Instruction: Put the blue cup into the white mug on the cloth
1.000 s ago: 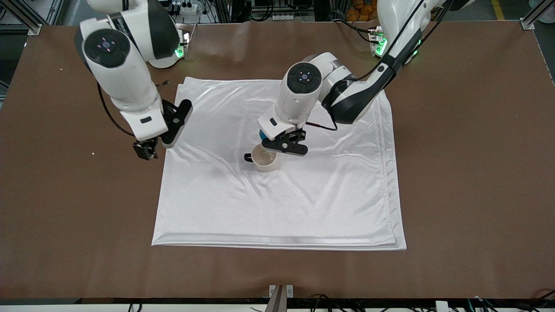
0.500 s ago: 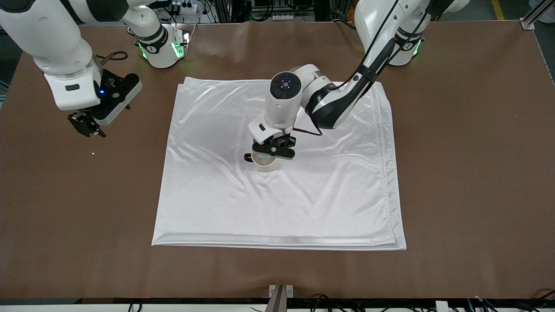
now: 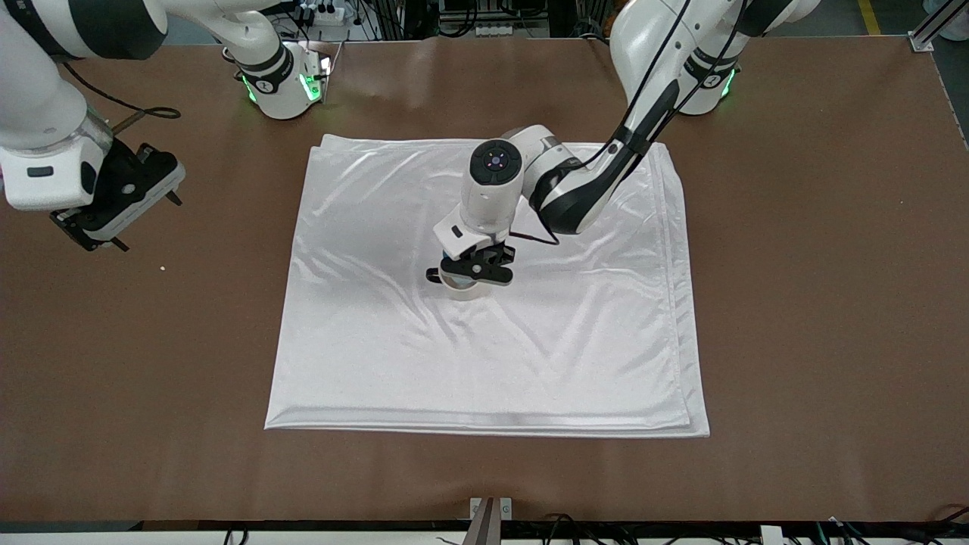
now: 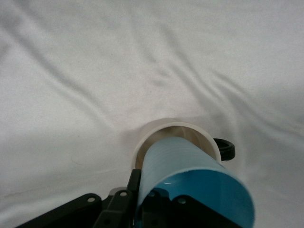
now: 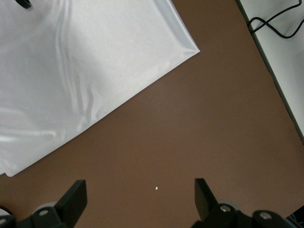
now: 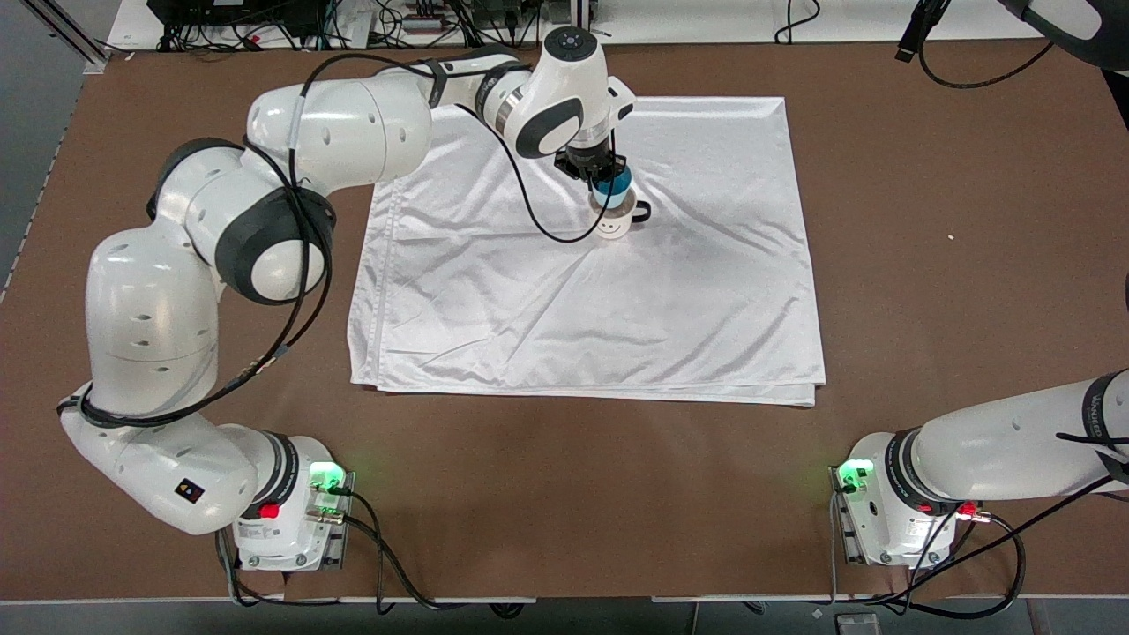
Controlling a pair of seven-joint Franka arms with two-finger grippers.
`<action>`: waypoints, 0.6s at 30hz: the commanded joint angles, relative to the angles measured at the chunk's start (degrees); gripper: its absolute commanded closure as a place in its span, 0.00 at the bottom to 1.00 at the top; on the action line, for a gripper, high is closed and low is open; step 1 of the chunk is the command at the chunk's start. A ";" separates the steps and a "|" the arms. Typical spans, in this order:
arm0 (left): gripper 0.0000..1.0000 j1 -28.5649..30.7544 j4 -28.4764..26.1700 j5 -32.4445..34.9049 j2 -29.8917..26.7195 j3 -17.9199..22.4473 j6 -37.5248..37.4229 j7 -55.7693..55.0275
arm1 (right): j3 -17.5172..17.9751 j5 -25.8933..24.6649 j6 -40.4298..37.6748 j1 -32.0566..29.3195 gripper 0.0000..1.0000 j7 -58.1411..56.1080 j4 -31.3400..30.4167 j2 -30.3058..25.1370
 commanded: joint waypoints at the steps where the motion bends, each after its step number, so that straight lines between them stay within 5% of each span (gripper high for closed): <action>1: 1.00 -1.56 1.39 1.72 0.77 1.13 0.14 -1.28 | 0.68 0.56 -0.26 -1.90 0.00 1.15 1.39 1.01; 18: 1.00 -1.82 1.22 1.45 0.95 1.22 0.13 -1.36 | 0.68 3.99 -0.87 -8.32 0.00 4.66 4.73 2.68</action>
